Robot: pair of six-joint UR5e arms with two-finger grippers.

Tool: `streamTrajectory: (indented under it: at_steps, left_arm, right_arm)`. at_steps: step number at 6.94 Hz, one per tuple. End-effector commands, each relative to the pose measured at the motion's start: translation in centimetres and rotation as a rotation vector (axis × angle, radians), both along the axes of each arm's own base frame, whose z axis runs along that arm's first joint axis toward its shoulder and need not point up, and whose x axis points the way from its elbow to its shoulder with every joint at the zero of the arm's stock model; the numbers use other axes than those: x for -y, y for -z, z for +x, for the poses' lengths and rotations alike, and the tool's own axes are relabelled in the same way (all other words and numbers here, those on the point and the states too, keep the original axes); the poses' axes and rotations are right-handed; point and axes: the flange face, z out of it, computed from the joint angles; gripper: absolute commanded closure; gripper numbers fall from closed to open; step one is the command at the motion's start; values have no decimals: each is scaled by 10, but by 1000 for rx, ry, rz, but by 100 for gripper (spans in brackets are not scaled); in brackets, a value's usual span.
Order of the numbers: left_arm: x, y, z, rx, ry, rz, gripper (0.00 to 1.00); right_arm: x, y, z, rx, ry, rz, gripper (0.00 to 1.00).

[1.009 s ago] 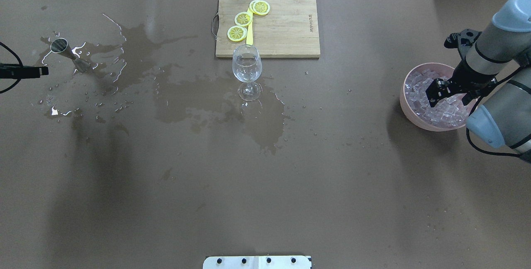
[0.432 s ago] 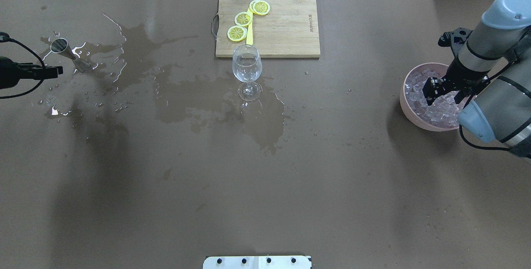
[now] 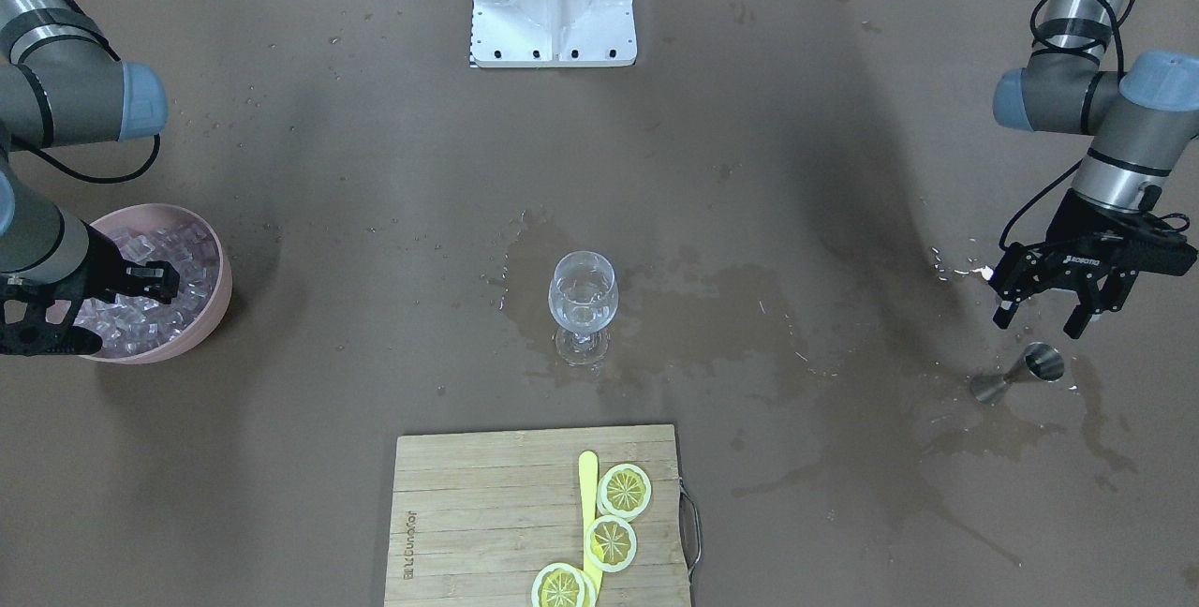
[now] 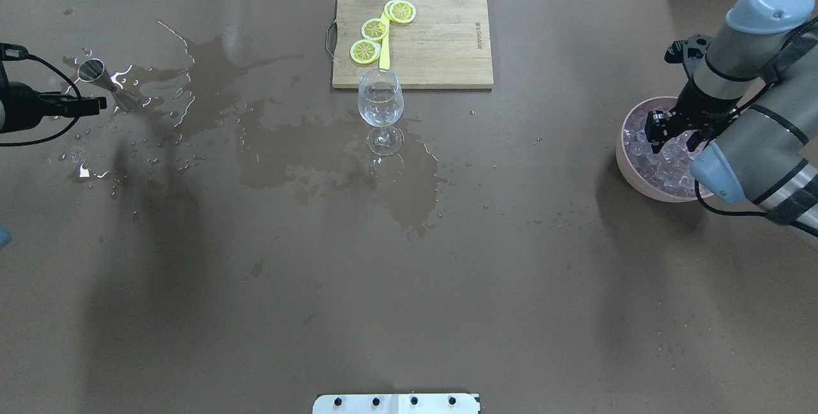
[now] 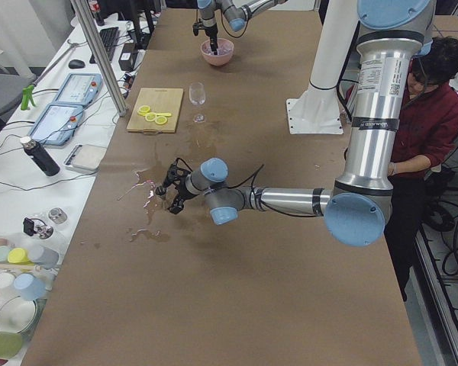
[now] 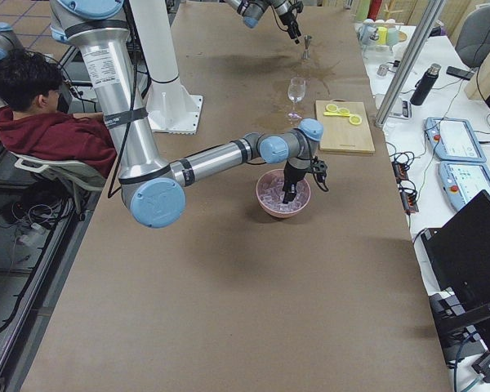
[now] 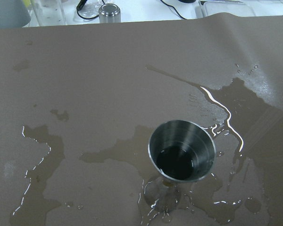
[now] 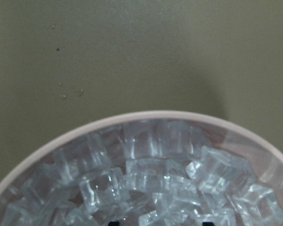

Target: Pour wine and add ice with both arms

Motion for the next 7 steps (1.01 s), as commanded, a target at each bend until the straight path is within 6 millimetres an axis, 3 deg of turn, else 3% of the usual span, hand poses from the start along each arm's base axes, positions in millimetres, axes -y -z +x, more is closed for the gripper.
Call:
streamTrajectory:
  at_steps: [1,3,7]
  left_arm:
    - [-5,-10,19,14,32,50,3]
    - [-6,-17,26,18,60,82,3]
    - [-4,-18,26,30,101,104,5]
  right_arm:
    - [5,2,3,-2,-9,4,48]
    - [6,2,16,1,-29,5,40]
    - [-3,6,-2,-2,-45,-25,40]
